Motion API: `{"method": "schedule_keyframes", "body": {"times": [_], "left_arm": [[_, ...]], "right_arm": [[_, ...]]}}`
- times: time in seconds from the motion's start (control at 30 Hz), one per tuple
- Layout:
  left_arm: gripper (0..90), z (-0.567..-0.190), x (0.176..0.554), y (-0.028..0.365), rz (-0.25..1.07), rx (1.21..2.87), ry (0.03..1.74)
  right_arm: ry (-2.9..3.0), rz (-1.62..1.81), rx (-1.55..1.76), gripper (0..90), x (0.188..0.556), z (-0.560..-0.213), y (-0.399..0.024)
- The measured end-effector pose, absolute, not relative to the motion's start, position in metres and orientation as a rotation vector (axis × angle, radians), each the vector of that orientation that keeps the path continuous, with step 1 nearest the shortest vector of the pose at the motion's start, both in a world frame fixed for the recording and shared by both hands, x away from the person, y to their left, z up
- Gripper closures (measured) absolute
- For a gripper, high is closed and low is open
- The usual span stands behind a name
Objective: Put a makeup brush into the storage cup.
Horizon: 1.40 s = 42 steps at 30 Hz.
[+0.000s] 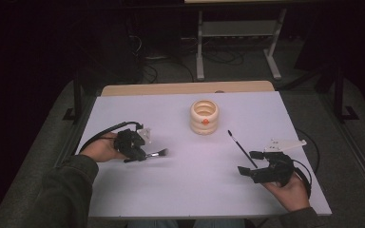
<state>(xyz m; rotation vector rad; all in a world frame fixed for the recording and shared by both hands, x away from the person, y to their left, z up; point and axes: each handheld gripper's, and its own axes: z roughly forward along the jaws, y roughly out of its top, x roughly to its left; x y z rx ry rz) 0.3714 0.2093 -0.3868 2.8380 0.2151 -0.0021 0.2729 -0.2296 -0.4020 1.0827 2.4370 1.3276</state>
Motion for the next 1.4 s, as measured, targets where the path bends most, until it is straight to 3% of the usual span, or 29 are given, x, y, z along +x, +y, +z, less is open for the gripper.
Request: {"method": "schedule_keyframes", "body": {"times": [0.6,1.4], "left_arm": [[79.8,-0.370,0.328,0.210,-0.014,2.543,0.272],[79.8,-0.357,0.306,0.199,-0.045,2.353,0.260]], "right_arm": [[2.497,1.392,1.016,20.9,0.274,-0.394,-0.209],[2.553,1.454,0.877,20.6,0.277,-0.376,-0.179]]}}
